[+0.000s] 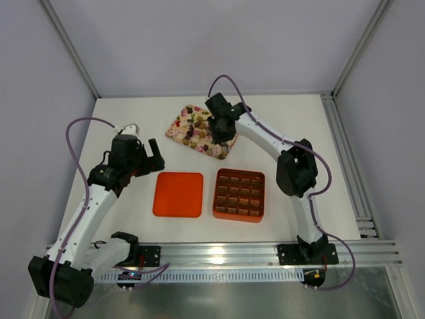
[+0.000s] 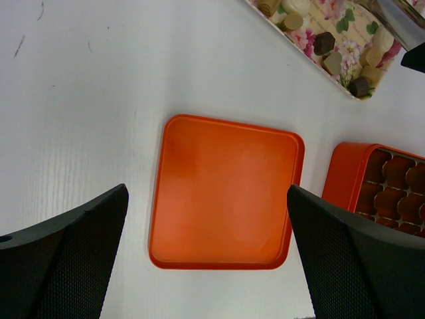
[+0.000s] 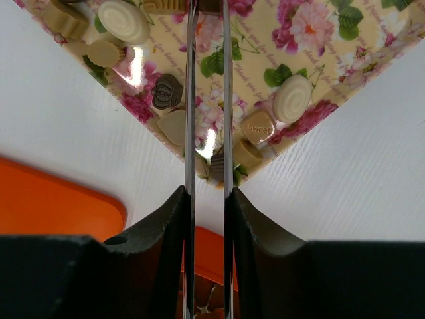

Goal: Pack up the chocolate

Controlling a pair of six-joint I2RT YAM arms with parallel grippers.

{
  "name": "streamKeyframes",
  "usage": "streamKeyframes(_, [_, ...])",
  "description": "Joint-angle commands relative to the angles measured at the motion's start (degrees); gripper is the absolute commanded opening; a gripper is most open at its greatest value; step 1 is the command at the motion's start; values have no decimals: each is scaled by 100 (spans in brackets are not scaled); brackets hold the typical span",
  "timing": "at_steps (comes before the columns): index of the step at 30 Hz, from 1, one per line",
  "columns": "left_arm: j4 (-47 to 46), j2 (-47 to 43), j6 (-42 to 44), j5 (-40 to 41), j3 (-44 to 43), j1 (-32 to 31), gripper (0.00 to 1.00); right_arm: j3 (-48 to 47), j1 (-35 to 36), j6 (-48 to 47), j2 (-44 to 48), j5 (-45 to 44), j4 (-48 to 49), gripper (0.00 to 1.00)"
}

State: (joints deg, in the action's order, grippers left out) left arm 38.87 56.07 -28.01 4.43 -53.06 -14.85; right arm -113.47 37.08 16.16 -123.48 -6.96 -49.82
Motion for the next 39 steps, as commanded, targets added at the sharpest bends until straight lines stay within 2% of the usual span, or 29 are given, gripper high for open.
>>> streamKeyframes(1, [-90, 0, 24, -47, -117, 26, 100, -184, 45, -78, 341, -112, 8, 28])
streamKeyframes(9, [-90, 9, -20, -73, -117, 26, 100, 26, 45, -17, 1044, 54, 43, 26])
streamKeyframes(14, [-90, 26, -38, -82, -108, 17, 100, 518, 45, 18, 1563, 134, 113, 26])
streamKeyframes(18, [-90, 9, -47, -91, -99, 17, 100, 1080, 45, 89, 2108, 309, 131, 25])
streamKeyframes(25, [-90, 18, -55, -91, -108, 26, 100, 2915, 203, 308, 3740, 520, 376, 25])
streamKeyframes(30, [-73, 0, -55, -82, -91, 26, 100, 4032, 484, 528, 4577, 459, 394, 25])
streamKeyframes(33, [-73, -9, -64, -73, -82, 26, 100, 4542, 625, 712, 5052, 459, 403, 25])
streamKeyframes(39, [-73, 44, -91, -82, -73, 26, 100, 4983, 897, 941, 5483, 397, 342, 25])
